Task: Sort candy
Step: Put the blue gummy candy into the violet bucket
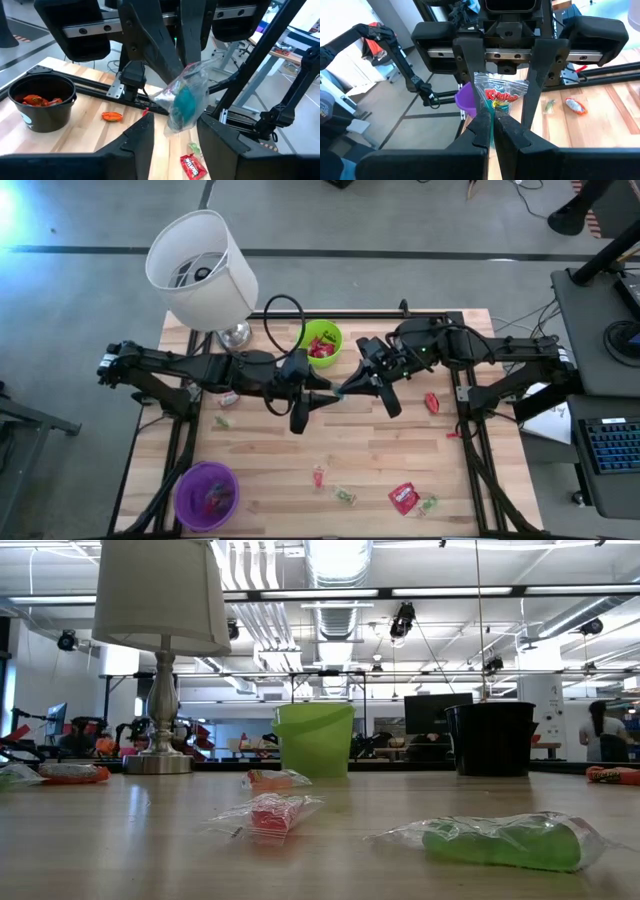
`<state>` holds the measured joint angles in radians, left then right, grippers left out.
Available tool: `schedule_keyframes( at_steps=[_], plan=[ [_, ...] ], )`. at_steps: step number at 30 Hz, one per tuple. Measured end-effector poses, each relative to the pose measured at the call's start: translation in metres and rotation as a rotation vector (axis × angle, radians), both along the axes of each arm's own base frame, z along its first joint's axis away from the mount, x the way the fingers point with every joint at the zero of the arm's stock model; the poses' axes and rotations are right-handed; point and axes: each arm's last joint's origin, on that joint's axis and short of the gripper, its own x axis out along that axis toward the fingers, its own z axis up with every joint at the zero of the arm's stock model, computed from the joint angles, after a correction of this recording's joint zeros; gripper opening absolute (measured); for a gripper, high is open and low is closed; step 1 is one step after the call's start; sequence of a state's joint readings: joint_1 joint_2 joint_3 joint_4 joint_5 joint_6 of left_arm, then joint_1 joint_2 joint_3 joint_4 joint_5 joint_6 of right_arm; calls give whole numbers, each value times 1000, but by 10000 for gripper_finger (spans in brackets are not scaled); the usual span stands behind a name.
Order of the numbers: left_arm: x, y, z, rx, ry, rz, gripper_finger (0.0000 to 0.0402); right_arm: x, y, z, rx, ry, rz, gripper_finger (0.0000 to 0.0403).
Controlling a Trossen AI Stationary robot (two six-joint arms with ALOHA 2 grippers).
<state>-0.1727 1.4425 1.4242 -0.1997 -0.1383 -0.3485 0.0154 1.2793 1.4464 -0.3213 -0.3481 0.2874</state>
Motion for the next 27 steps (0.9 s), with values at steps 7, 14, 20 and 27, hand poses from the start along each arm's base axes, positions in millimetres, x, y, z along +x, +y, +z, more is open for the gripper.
schedule_keyframes(
  at_steps=[7, 14, 20, 27],
  plan=[
    [0, 3, 0, 10, 0, 6, 60, 0, 0, 0, -1, 1, -5, 9],
    [1, 4, 3, 55, -37, 1, 5, 0, 0, 1, -1, -8, -4, 9],
    [1, 4, 3, 72, -38, 1, 1, 0, 0, 1, -16, -10, -10, 9],
    [2, 5, 3, 73, -36, 8, 1, 0, -1, 0, -22, -7, -38, 29]
  ],
)
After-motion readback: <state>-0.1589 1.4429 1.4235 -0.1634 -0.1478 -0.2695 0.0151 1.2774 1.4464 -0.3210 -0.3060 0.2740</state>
